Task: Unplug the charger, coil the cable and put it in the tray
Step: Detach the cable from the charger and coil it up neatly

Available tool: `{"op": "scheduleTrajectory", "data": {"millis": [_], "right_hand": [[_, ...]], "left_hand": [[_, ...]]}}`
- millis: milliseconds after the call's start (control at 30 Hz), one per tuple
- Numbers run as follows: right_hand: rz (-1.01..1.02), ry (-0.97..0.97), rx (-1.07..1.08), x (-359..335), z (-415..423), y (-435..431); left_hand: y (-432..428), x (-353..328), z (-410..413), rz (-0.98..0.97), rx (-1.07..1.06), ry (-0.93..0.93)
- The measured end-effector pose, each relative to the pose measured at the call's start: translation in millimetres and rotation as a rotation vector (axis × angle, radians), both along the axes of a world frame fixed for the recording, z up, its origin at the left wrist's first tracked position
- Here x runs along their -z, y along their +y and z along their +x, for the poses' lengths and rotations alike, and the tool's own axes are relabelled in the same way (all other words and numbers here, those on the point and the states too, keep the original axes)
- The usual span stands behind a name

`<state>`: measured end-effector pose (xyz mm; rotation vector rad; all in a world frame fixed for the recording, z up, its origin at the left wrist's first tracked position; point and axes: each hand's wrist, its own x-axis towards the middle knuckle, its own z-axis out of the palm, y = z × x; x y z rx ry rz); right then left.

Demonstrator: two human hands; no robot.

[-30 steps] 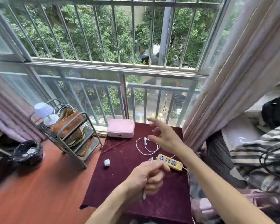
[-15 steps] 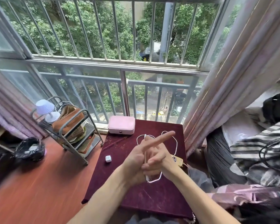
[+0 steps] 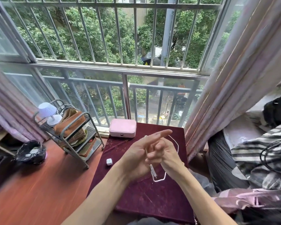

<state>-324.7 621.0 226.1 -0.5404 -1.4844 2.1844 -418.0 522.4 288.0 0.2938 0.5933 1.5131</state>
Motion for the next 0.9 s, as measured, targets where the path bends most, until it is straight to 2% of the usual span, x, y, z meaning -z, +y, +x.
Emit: {"op": "scheduleTrajectory", "data": {"millis": [133, 233, 300, 400, 467, 600, 733, 800, 900], "right_hand": [[0.150, 0.008, 0.042, -1, -12, -17], [0.367, -0.104, 0.115, 15, -7, -23], [0.528, -0.211, 0.091, 22, 0, -34], [0.770, -0.352, -0.070, 21, 17, -43], [0.966, -0.463, -0.102, 18, 31, -43], [1.279, -0.461, -0.108, -13, 47, -38], [1.396, -0.378, -0.145, -54, 52, -23], [1.384, -0.309, -0.187, -77, 50, -15], [1.332, -0.230, -0.222, -102, 41, 6]], "left_hand": [[4, -8, -10, 0.033, 0.027, 0.088], [7, -15, -23, 0.085, 0.078, 0.190], [11, -18, -32, 0.096, 0.097, 0.237], [15, -19, -47, 0.024, 0.074, 0.311], [15, -18, -56, -0.055, 0.051, 0.385], [10, -9, -70, -0.156, 0.065, 0.511], [8, -1, -70, -0.219, 0.075, 0.597], [8, 3, -63, -0.226, 0.104, 0.629], [6, 5, -44, -0.129, 0.219, 0.743]]}}
